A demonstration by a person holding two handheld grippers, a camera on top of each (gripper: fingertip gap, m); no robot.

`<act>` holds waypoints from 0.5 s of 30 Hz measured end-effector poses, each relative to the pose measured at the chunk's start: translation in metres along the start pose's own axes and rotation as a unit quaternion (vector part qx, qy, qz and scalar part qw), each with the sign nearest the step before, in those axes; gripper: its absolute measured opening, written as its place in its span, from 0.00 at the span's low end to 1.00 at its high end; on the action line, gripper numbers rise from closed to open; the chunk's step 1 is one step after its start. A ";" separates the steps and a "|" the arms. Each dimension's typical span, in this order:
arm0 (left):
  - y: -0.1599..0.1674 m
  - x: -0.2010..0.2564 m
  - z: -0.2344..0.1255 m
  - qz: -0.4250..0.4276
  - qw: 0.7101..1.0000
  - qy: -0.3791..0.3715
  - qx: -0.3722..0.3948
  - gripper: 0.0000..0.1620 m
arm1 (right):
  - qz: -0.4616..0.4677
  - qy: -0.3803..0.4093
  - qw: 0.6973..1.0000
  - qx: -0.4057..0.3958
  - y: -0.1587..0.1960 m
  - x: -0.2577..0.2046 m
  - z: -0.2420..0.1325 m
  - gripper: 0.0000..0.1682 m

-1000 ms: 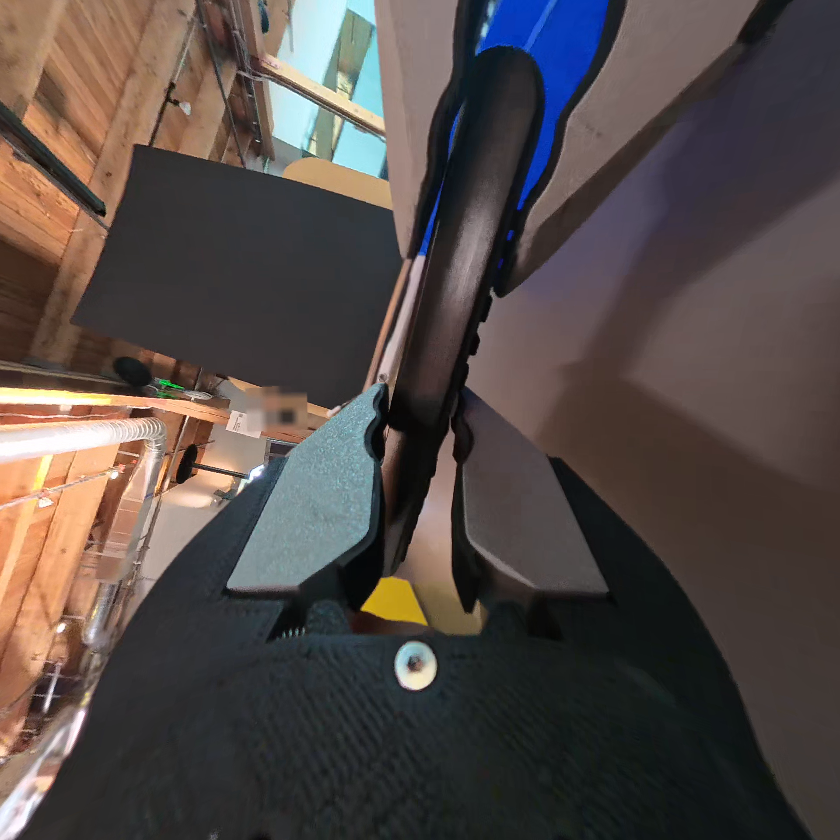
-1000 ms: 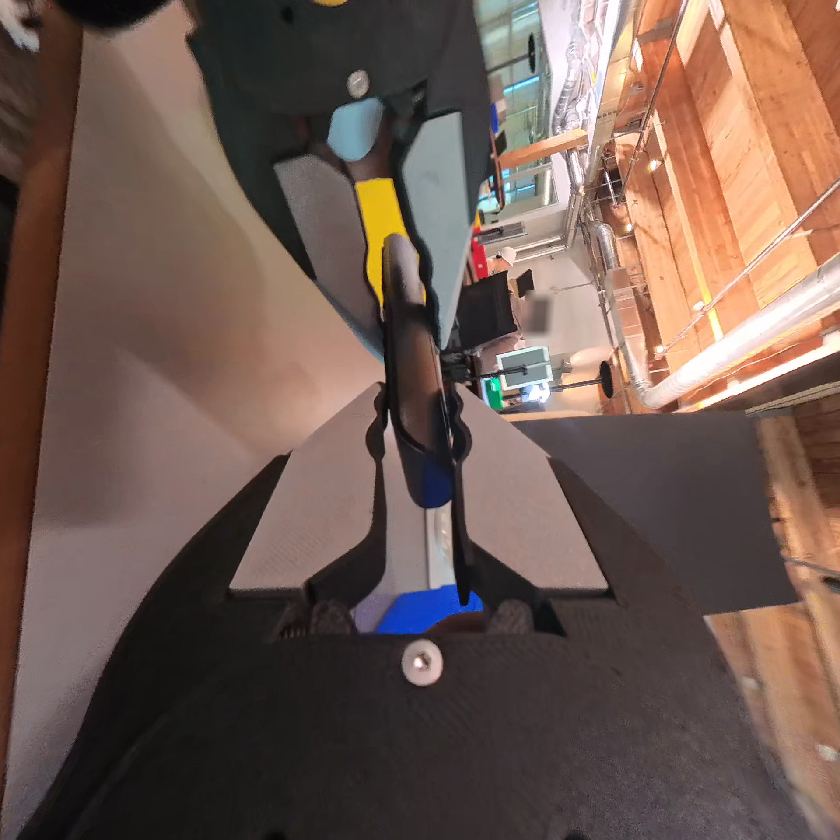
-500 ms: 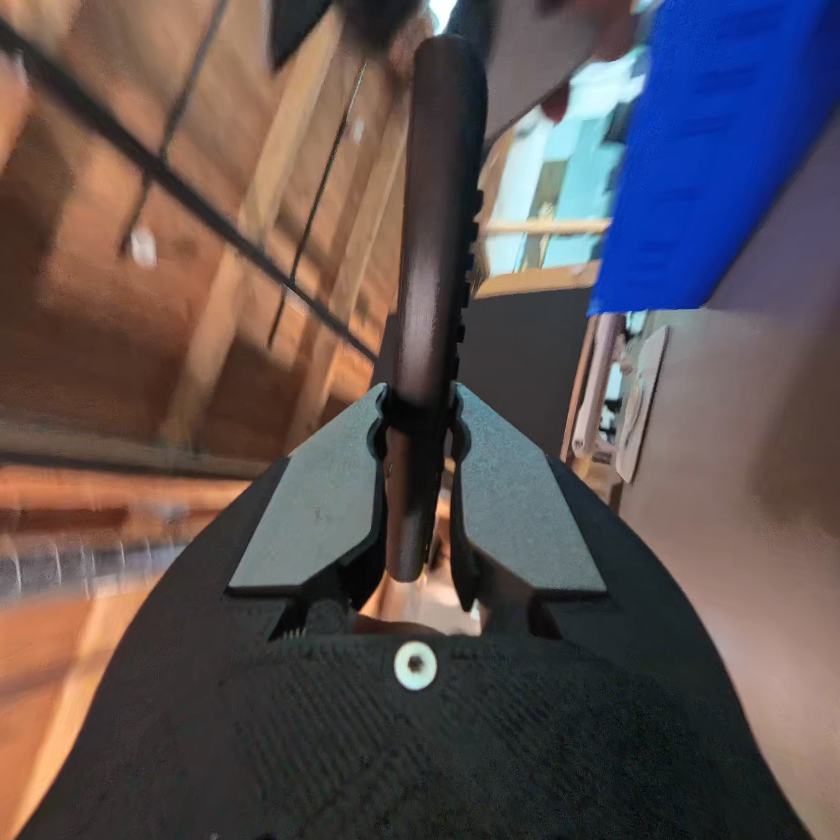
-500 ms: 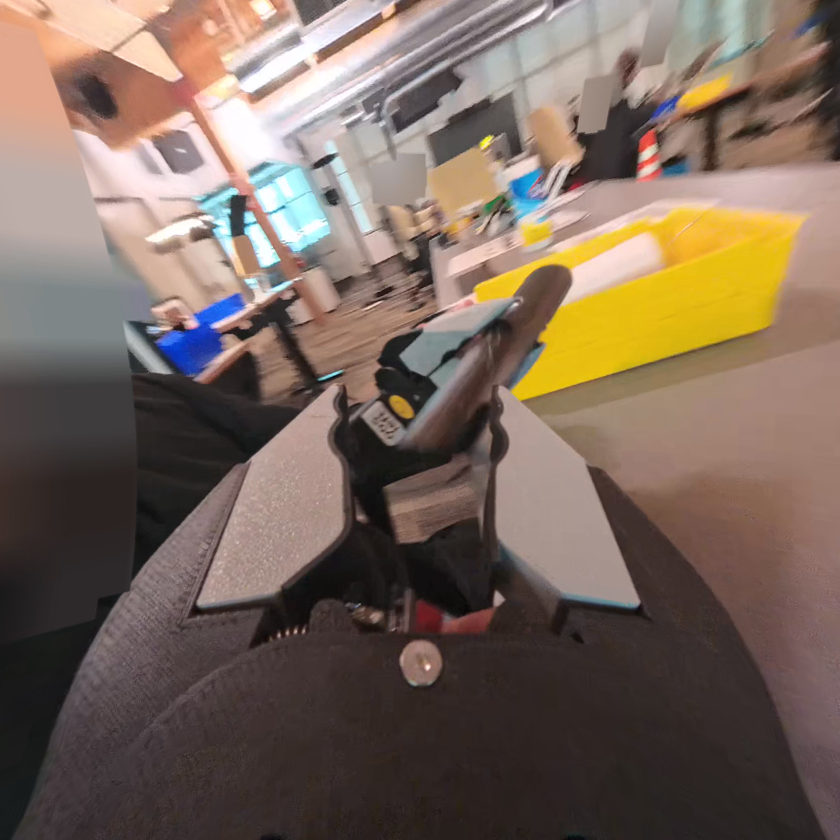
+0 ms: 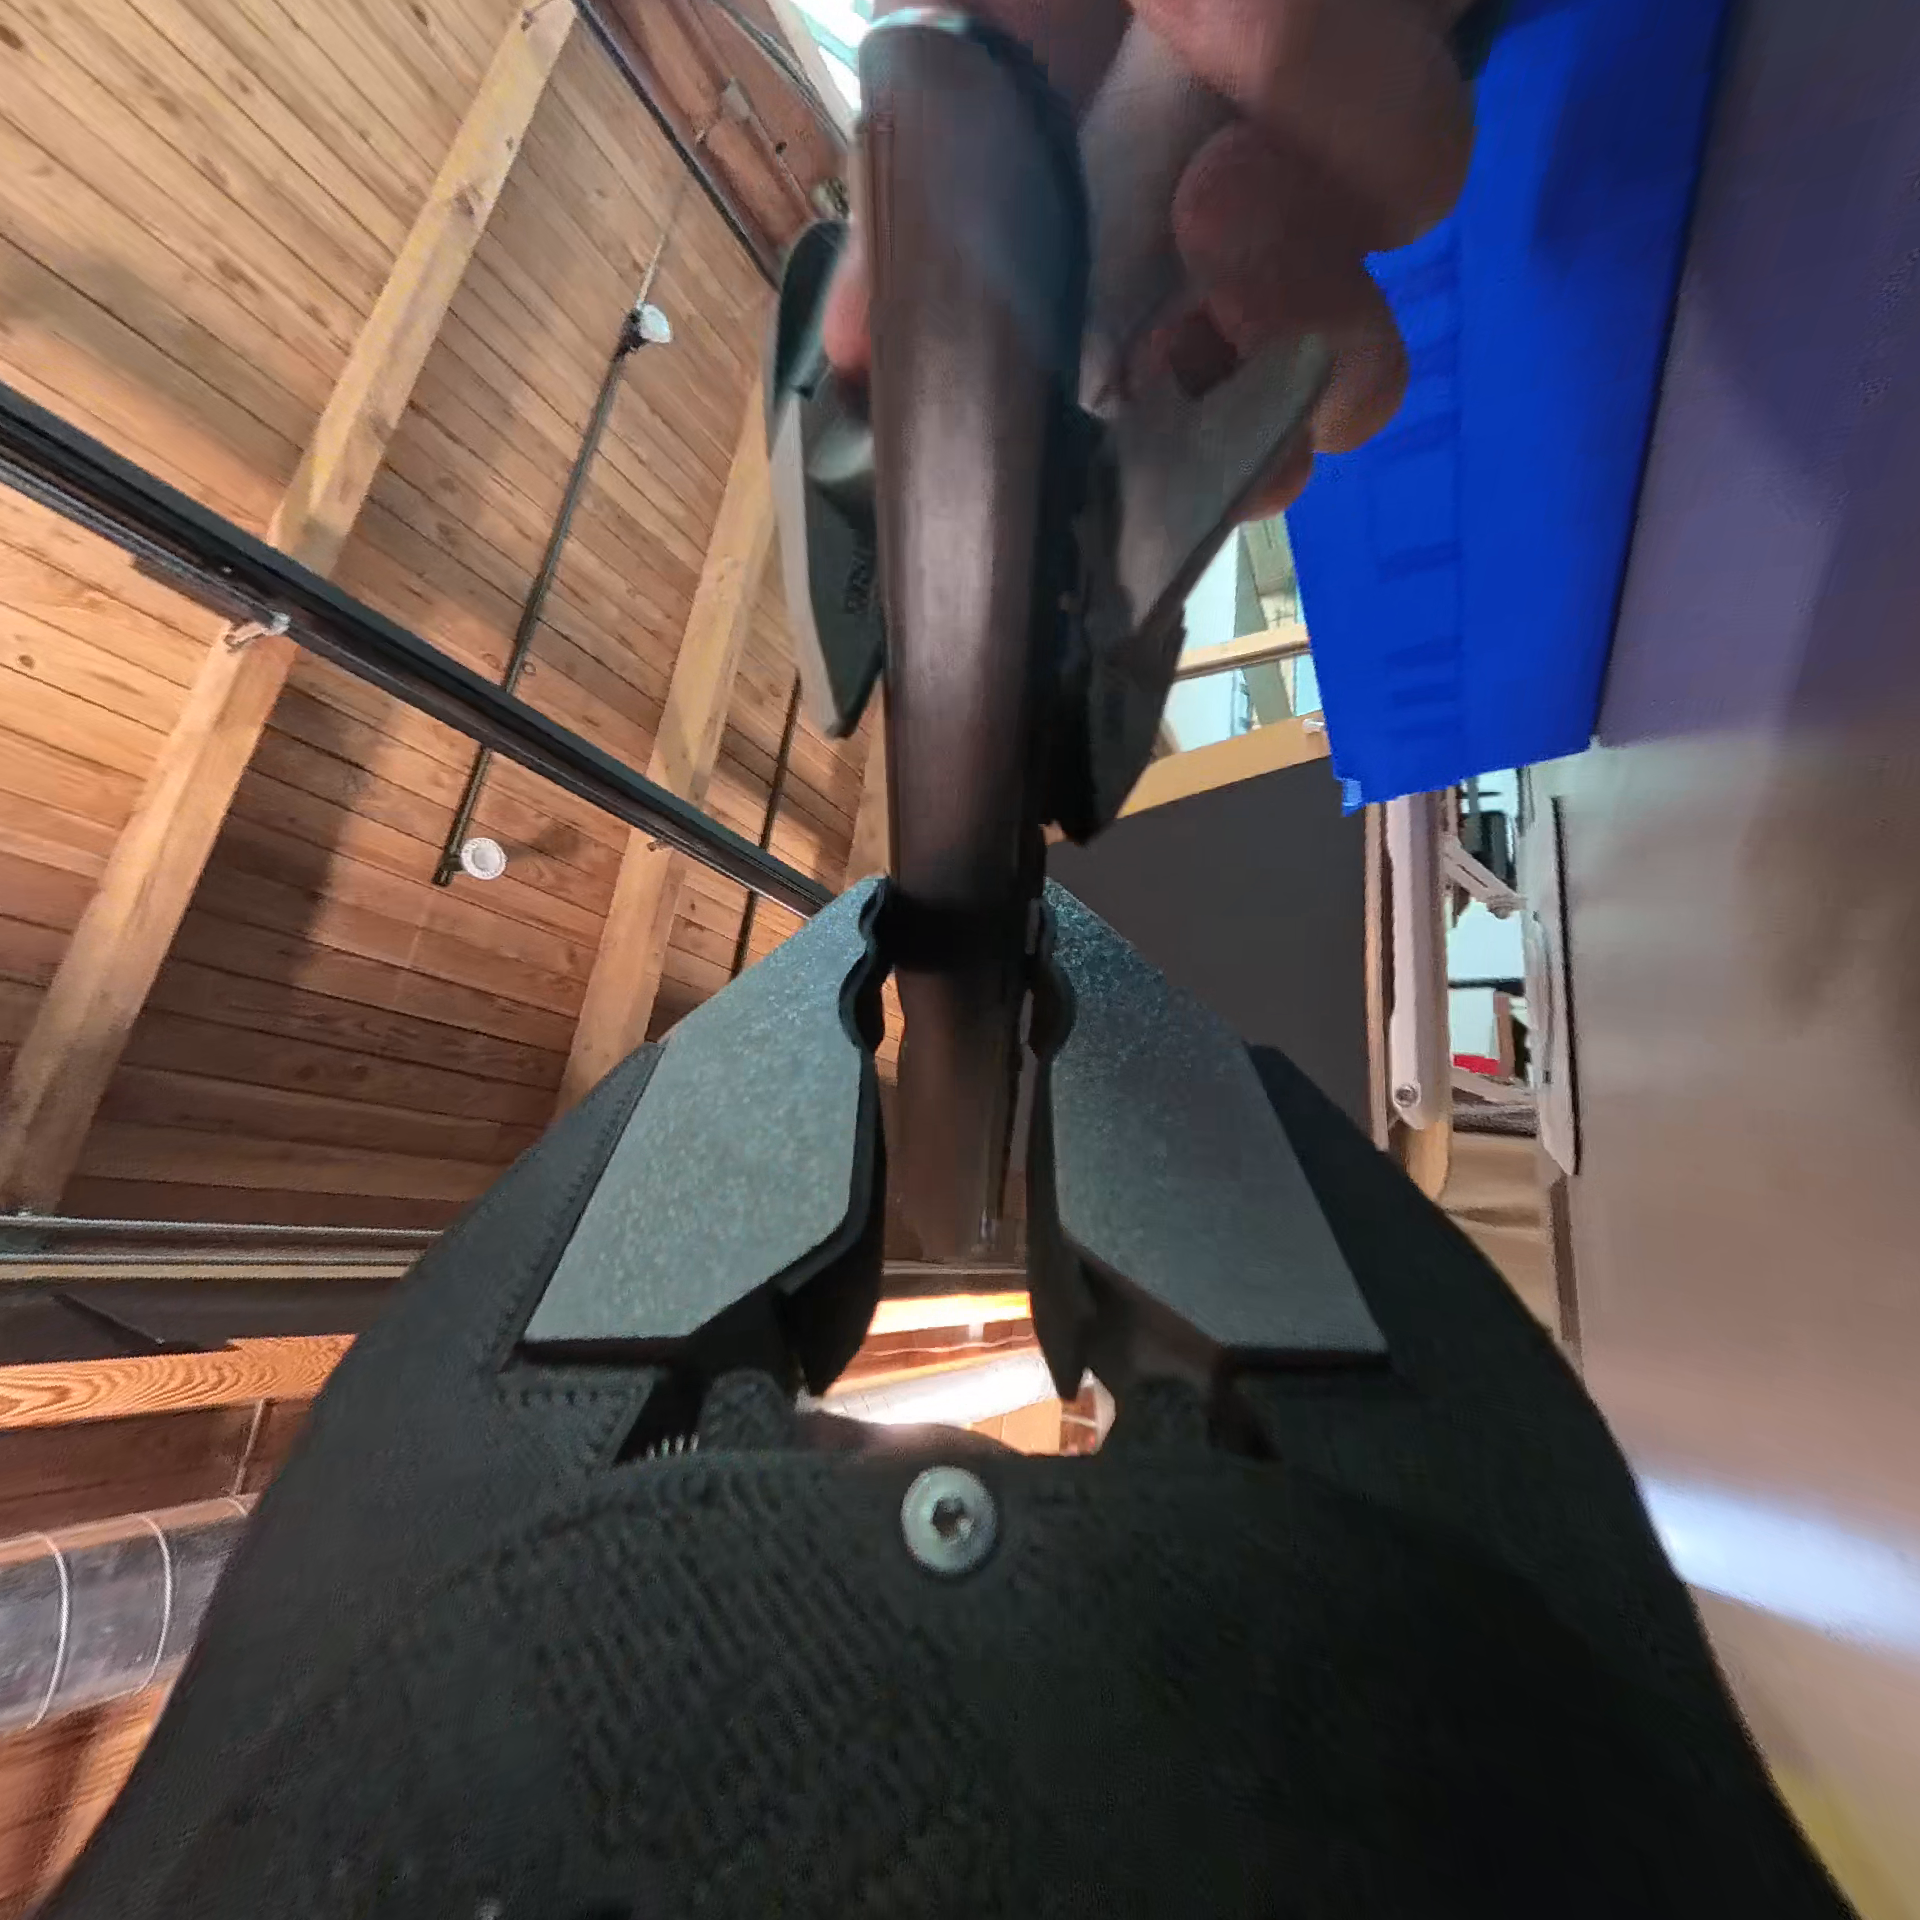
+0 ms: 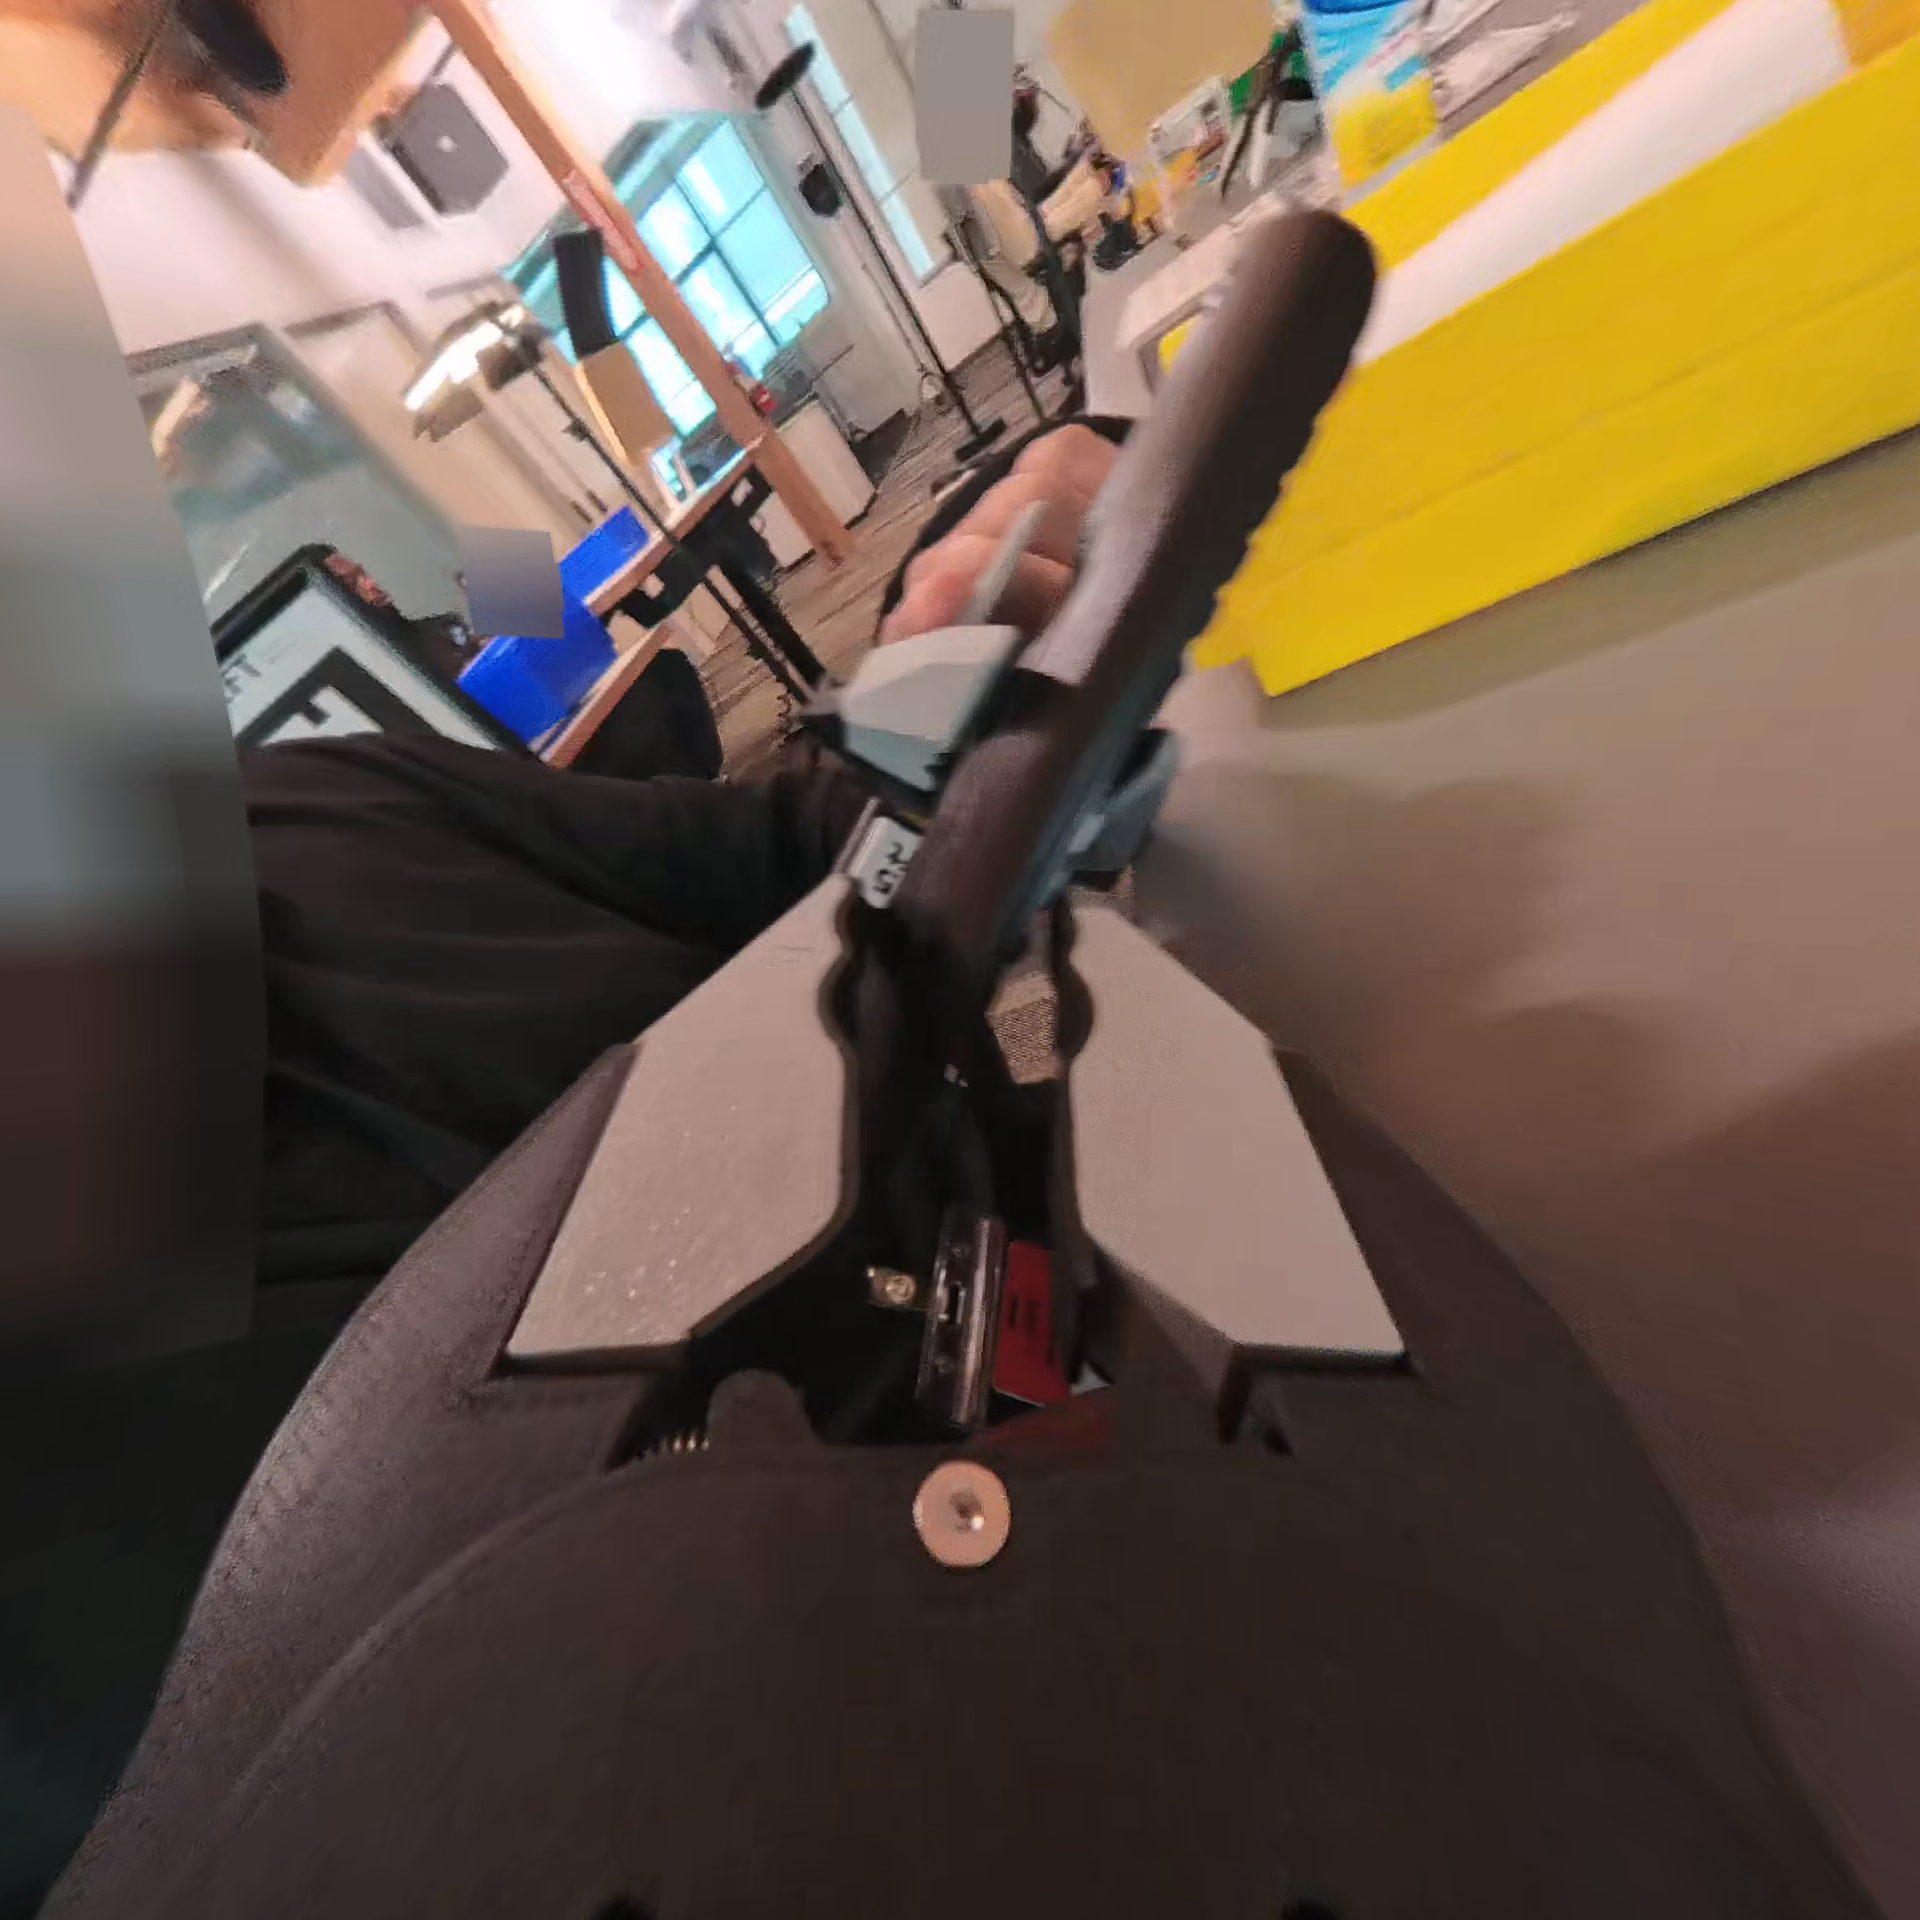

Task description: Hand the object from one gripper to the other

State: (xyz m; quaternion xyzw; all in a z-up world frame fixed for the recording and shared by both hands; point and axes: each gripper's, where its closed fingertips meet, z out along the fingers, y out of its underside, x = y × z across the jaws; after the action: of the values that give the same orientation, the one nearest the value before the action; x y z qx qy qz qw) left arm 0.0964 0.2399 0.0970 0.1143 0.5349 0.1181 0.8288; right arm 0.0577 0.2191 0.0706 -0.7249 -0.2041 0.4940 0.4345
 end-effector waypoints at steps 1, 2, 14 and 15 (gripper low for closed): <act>0.001 0.004 0.001 0.006 1.000 0.011 -0.005 0.14 | 0.007 -0.003 1.000 0.001 0.001 0.004 0.002 0.23; 0.002 0.009 0.001 0.014 1.000 0.021 -0.007 0.14 | 0.016 -0.006 1.000 -0.004 0.005 0.008 0.004 0.17; 0.024 0.015 0.004 -0.007 0.998 -0.002 -0.059 0.17 | 0.017 0.002 1.000 0.006 0.008 0.025 0.021 0.15; 0.026 0.012 0.004 -0.012 0.998 -0.009 -0.062 0.17 | 0.012 0.004 1.000 0.011 0.006 0.024 0.021 0.15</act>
State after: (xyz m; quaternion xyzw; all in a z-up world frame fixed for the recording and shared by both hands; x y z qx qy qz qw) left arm 0.1026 0.2682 0.0966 0.0573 0.5204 0.1405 0.8403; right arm 0.0486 0.2422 0.0504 -0.7243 -0.1885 0.4985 0.4375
